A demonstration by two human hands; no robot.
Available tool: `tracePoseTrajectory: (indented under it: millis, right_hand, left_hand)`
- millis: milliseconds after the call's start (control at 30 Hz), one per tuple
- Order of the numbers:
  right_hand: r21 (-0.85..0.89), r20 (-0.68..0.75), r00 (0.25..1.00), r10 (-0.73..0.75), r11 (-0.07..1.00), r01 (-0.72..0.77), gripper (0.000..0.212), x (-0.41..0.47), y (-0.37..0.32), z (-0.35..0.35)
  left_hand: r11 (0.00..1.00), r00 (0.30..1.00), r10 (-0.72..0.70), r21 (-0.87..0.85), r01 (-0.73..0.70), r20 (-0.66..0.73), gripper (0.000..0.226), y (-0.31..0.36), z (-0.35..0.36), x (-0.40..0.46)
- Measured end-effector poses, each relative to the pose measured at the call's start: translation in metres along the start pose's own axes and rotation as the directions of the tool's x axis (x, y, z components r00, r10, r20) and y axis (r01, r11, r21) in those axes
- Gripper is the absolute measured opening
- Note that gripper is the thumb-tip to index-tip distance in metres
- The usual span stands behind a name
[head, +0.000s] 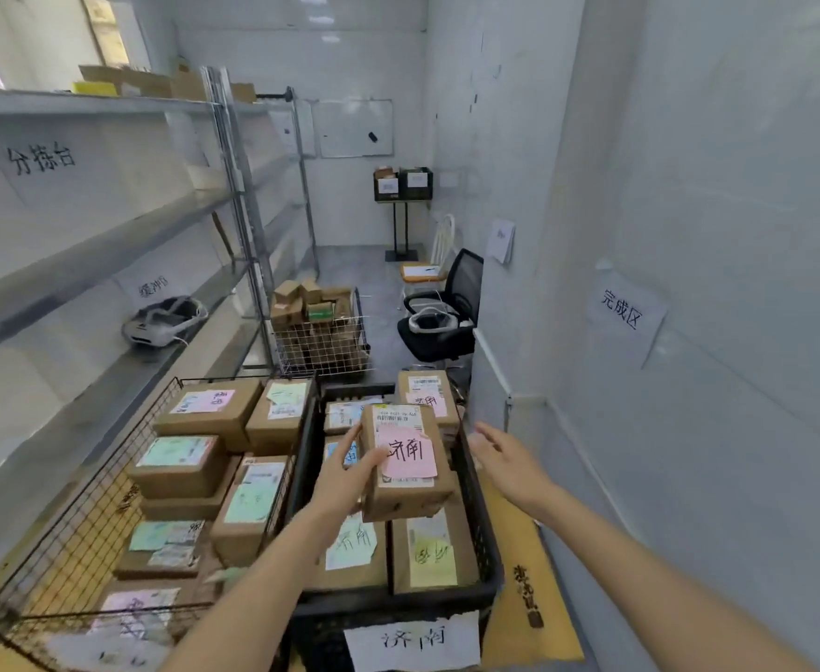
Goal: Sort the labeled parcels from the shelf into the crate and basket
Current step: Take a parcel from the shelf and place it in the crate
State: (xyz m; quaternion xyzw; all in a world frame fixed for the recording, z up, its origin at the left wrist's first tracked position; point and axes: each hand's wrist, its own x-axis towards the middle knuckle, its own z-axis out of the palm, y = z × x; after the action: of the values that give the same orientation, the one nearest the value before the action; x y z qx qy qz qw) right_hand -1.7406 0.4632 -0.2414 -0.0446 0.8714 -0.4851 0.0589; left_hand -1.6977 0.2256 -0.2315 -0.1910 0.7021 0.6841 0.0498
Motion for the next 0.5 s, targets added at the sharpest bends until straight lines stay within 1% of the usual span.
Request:
tracePoseTrajectory:
  millis: [33,67,100,133,200,267,300,367,433,500]
  right_hand:
    - [-0.006,0.009,1.0,0.005,1.0,-0.005,0.092,0.003,0.007,0.001]
    - [-0.014,0.03,0.999,0.017,1.0,-0.017,0.094,0.007,0.017,0.003]
    - [-0.018,0.049,0.998,0.04,0.999,-0.039,0.083,0.01,0.023,0.006]
    - [-0.006,0.064,0.995,0.072,0.997,-0.072,0.072,0.016,0.033,0.009]
    - [-0.002,0.113,0.985,0.13,0.991,-0.131,0.061,0.024,0.045,0.013]
    - [0.005,0.165,0.977,0.136,0.99,-0.138,0.05,0.031,0.054,0.014]
    - [-0.004,0.187,0.97,0.153,0.988,-0.155,0.048,0.034,0.052,0.014]
    - [-0.038,0.215,0.964,0.154,0.988,-0.149,0.05,0.044,0.062,0.019]
    - [-0.056,0.219,0.963,0.157,0.987,-0.148,0.055,0.055,0.079,0.027]
    - [-0.064,0.23,0.957,0.176,0.984,-0.165,0.052,0.064,0.09,0.032]
  left_hand:
    - [1.0,1.0,-0.028,0.006,0.028,0.012,0.059,-0.007,0.01,0.012]
    - [0.999,0.998,-0.051,0.009,0.051,0.026,0.056,-0.014,0.019,0.024]
    - [0.998,0.997,-0.068,0.009,0.068,0.044,0.054,-0.022,0.028,0.036]
    - [0.997,0.995,-0.076,0.016,0.075,0.06,0.058,-0.03,0.036,0.048]
    - [0.997,0.993,-0.08,0.022,0.079,0.083,0.062,-0.044,0.051,0.07]
    - [0.996,0.991,-0.084,0.024,0.082,0.102,0.062,-0.058,0.063,0.09]
    - [0.996,0.99,-0.091,0.021,0.089,0.112,0.063,-0.064,0.068,0.098]
    - [0.993,0.986,-0.118,0.031,0.115,0.118,0.067,-0.078,0.076,0.113]
    - [0.99,0.983,-0.141,0.024,0.139,0.113,0.065,-0.088,0.078,0.126]
    - [0.989,0.983,-0.146,0.021,0.145,0.114,0.063,-0.095,0.077,0.136]
